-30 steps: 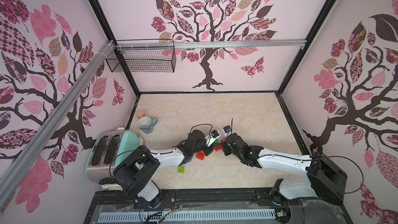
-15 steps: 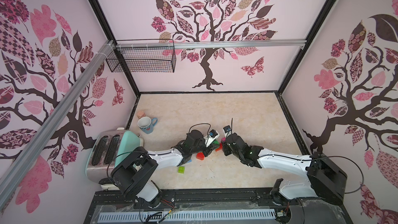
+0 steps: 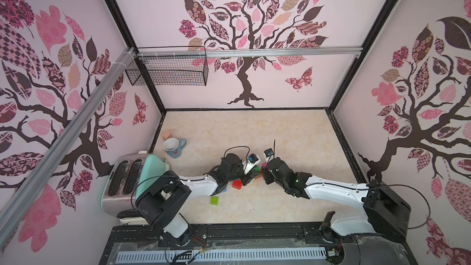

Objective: Assemble the number 4 with lego
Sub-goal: Assemble the lego brick with the lego brick, then pick up the lego brick from the center of the board.

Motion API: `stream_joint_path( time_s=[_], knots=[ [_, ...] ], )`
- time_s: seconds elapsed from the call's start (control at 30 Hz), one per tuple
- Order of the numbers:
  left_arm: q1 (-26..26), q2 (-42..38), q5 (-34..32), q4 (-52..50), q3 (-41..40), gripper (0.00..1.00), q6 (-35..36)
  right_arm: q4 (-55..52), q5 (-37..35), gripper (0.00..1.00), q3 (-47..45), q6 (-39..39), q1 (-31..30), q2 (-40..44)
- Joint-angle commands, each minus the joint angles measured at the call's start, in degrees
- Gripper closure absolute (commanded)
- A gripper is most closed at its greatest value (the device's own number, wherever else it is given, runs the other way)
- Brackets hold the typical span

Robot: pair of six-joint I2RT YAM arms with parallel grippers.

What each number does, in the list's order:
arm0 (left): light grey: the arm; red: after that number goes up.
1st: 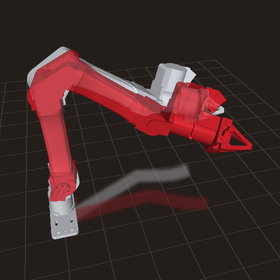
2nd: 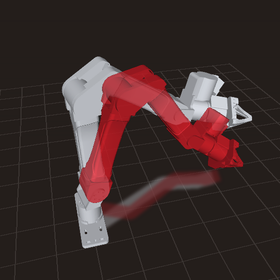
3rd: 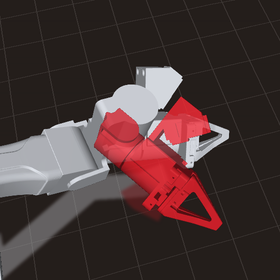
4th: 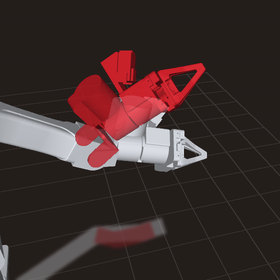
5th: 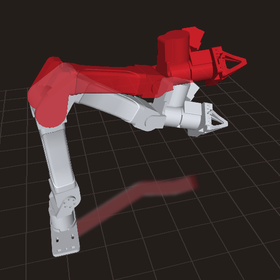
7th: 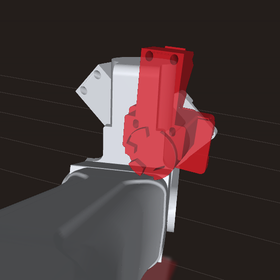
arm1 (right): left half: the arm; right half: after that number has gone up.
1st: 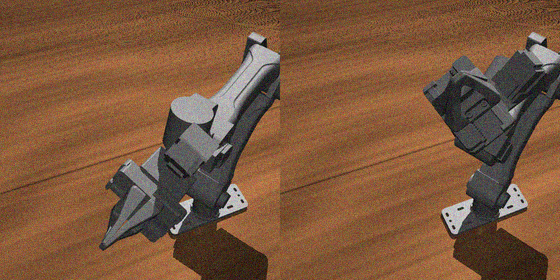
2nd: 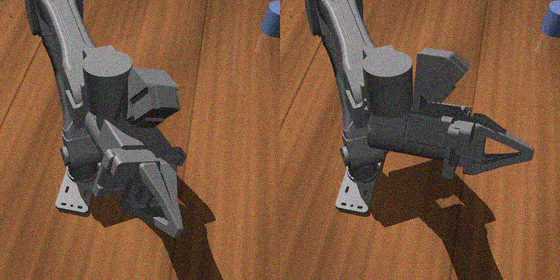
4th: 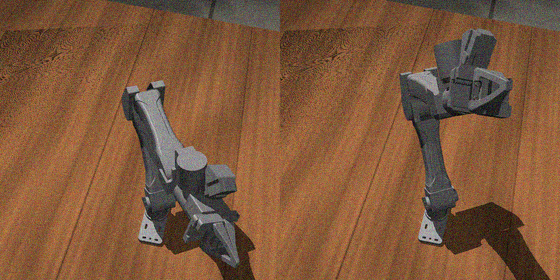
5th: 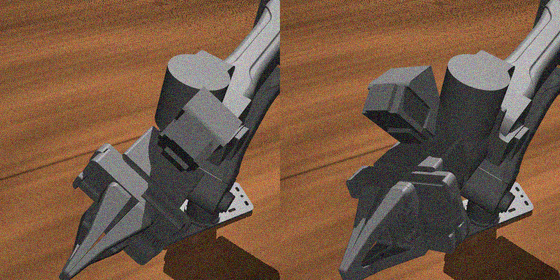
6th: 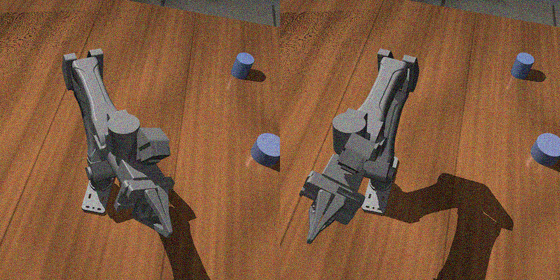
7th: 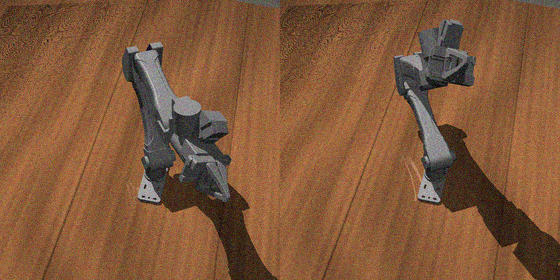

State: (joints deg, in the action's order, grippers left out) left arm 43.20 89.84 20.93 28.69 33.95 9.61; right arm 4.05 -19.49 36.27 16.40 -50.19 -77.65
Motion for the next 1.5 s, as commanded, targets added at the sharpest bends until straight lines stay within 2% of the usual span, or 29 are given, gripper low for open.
stream_joint_path(
  time_s=[0.0, 0.2, 0.8, 1.03, 1.07, 1.13, 1.17, 1.3, 1.47],
  knots=[
    [-0.13, 2.15, -0.90, -5.67, -1.92, 1.00, 2.52, -9.50, 2.10, 1.00, -1.69, 0.54, -0.08, -3.06],
    [-0.06, 2.93, -2.42, -10.57, -2.31, 1.00, 4.55, -9.42, 2.34, 1.00, -1.66, 0.48, -0.14, -3.16],
    [2.15, 5.98, -7.31, -8.69, -6.05, 1.00, 2.16, -9.15, 3.09, 1.00, -1.55, 0.16, -0.09, -4.17],
    [1.91, 3.71, -8.49, -13.25, -1.33, 1.00, 1.02, -9.07, 3.20, 1.00, -1.60, 0.29, -0.08, -4.41],
    [1.69, 3.17, -8.56, -13.84, -0.56, 0.97, 0.47, -9.11, 3.22, 1.00, -1.65, 0.24, -0.08, -4.43],
    [0.98, 1.70, -7.45, -13.89, 0.37, 0.67, -0.72, -9.14, 3.15, 1.00, -1.61, 0.37, -0.15, -4.36],
    [0.55, 0.95, -6.64, -13.34, 0.50, 0.61, -1.35, -9.02, 3.15, 1.00, -1.72, 0.36, -0.08, -4.34],
    [-0.13, -0.04, -2.85, -10.26, 0.12, 0.54, -0.02, -8.93, 3.13, 1.00, -1.83, 0.47, -0.08, -4.35],
    [-0.15, 3.32, -0.27, -8.80, 1.10, 0.55, 2.29, -8.81, 3.05, 1.00, -1.94, 0.55, -0.12, -4.28]
  ],
)
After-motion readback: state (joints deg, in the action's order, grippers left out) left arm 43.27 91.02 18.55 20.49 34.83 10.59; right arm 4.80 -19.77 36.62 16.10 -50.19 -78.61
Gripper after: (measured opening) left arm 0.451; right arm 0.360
